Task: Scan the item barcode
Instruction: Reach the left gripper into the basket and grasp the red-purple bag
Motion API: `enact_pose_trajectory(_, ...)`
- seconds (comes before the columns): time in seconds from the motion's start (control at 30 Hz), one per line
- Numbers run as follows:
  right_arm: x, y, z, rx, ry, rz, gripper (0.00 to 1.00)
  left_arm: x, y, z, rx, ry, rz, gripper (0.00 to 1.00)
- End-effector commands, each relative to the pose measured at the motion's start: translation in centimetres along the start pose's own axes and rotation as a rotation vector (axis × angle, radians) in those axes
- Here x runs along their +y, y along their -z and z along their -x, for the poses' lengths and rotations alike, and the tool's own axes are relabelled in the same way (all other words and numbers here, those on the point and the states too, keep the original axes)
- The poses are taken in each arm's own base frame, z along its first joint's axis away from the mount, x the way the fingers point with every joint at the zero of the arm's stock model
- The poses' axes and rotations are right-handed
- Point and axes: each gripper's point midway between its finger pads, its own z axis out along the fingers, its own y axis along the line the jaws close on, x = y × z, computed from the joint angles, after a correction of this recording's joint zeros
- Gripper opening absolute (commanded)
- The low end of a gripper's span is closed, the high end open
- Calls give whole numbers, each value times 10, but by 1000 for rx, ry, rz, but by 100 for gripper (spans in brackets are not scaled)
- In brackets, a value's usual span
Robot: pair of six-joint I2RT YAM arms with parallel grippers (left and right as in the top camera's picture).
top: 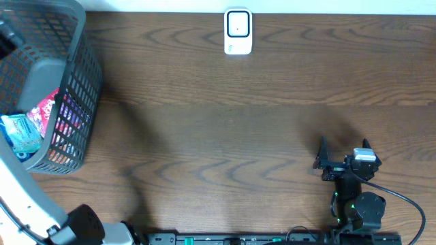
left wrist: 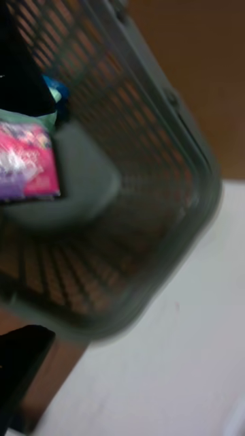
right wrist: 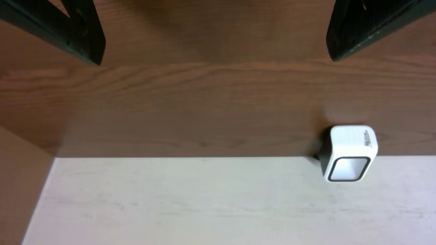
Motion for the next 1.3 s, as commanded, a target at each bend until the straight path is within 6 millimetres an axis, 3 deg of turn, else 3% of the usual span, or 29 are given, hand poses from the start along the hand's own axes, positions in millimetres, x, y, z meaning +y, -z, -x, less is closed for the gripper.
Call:
enact_pose_trajectory(0.0, 2, 0, -1, 1, -17, 10, 99, 19, -11, -9, 50, 56, 74, 98)
enact_pose_trajectory(0.3, 2, 0, -1, 2, -17, 10, 99, 43, -91, -86, 387, 200, 164, 98)
enact_pose_trajectory(0.63, 2, 0, -1, 1, -17, 10, 99, 48, -151, -150, 600, 125, 279, 98)
enact_pose_trajectory(0.73, 2, 0, -1, 2, -17, 10, 99, 45, -163, -170, 662, 101, 296, 98)
enact_pose_trajectory(1.0, 2, 0, -1, 1, -17, 10, 99, 70, -188, -220, 785, 45, 467, 98)
enact_pose_trajectory(1.27, 2, 0, -1, 2, -17, 10, 99, 77, -195, -247, 857, 57, 503, 98)
